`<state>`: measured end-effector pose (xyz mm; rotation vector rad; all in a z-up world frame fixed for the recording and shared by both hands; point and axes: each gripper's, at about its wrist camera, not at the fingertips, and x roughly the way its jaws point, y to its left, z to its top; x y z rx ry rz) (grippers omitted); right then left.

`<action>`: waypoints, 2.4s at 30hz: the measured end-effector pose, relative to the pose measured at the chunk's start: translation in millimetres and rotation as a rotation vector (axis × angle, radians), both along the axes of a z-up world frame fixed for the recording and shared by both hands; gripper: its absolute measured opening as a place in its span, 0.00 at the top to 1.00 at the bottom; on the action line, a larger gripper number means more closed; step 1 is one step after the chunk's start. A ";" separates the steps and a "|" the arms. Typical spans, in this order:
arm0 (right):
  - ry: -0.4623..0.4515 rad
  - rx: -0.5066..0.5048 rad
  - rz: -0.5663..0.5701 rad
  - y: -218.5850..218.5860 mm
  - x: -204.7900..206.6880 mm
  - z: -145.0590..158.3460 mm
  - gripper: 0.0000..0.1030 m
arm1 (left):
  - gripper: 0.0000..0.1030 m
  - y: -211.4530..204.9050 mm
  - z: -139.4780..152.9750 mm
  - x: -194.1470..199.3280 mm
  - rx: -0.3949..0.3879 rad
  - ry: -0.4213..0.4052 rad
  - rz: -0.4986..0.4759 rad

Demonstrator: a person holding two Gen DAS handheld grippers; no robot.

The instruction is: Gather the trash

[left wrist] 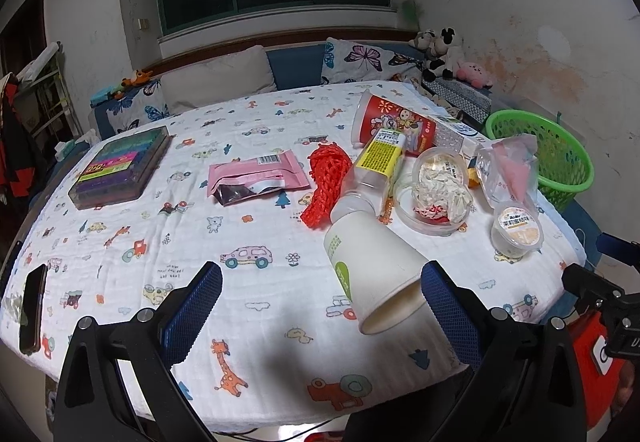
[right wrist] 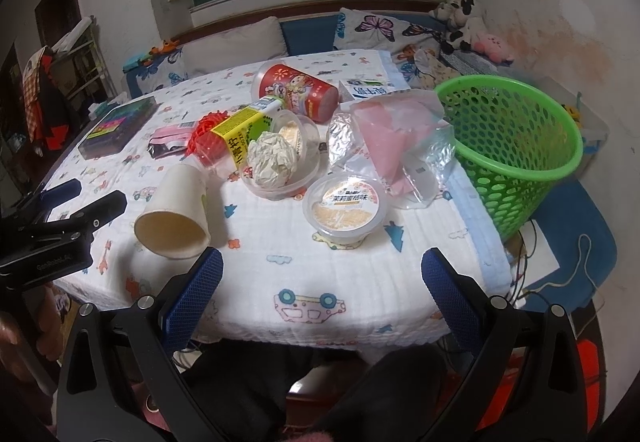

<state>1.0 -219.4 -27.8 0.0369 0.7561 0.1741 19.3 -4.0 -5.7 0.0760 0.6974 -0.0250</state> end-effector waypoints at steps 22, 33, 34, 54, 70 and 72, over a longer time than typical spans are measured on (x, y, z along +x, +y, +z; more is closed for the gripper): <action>0.044 0.021 0.015 -17.3 36.0 -12.3 0.04 | 0.06 1.7 -12.4 58.6 -0.137 0.179 0.009; 0.086 0.001 0.051 -13.2 59.6 -29.6 0.05 | 0.07 -0.3 -36.9 97.9 -0.205 0.323 0.000; 0.088 -0.002 0.053 -12.4 61.2 -30.8 0.06 | 0.07 -0.2 -38.3 100.2 -0.206 0.332 0.002; 0.129 -0.015 0.067 -7.4 86.4 -52.3 0.30 | 0.34 -2.8 -51.9 114.2 -0.329 0.402 -0.097; 0.098 0.077 0.080 -19.6 76.0 -25.0 0.37 | 0.42 1.2 -26.1 93.6 -0.349 0.363 -0.178; 0.087 0.103 0.086 -24.1 74.9 -16.9 0.37 | 0.42 -2.7 -17.4 92.7 -0.350 0.349 -0.198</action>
